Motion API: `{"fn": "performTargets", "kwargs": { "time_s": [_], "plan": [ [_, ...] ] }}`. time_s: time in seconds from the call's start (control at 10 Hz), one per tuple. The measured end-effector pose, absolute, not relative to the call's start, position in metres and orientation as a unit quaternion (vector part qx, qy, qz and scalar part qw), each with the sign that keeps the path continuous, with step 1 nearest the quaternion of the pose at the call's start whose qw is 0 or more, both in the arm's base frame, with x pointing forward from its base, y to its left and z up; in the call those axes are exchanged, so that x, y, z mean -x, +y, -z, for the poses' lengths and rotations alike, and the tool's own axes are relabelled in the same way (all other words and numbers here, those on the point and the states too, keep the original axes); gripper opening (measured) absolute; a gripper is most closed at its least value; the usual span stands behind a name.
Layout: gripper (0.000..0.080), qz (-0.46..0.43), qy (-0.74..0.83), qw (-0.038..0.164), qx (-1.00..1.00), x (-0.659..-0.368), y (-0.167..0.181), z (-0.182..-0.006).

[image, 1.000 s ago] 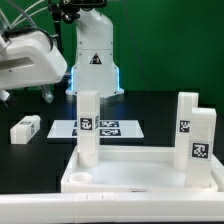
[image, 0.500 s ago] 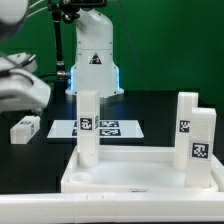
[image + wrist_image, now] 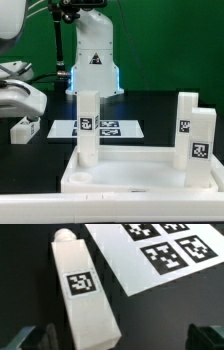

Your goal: Assemble desk

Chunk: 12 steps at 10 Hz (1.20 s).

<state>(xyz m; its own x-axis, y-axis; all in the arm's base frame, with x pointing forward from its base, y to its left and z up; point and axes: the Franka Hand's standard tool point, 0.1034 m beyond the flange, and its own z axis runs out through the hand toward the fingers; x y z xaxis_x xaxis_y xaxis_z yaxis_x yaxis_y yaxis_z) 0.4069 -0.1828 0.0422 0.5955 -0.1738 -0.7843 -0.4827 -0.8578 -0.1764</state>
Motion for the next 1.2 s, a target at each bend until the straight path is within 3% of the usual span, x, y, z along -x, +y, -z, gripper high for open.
{"fn": "performTargets", "kwargs": {
  "time_s": [0.2, 0.5, 0.7, 0.8, 0.9, 1.2],
  "plan": [
    [0.0649, -0.43, 0.197, 0.186, 0.861, -0.386, -0.184, -0.019],
    [0.0649, -0.433, 0.198, 0.185, 0.859, -0.383, -0.183, -0.016],
    [0.0411, -0.433, 0.199, 0.185, 0.859, -0.383, -0.183, -0.016],
    [0.0411, -0.434, 0.199, 0.185, 0.859, -0.383, -0.183, -0.016],
    [0.0287, -0.434, 0.199, 0.185, 0.859, -0.382, -0.184, -0.016],
    [0.0287, -0.434, 0.199, 0.185, 0.859, -0.382, -0.184, -0.016]
  ]
}}
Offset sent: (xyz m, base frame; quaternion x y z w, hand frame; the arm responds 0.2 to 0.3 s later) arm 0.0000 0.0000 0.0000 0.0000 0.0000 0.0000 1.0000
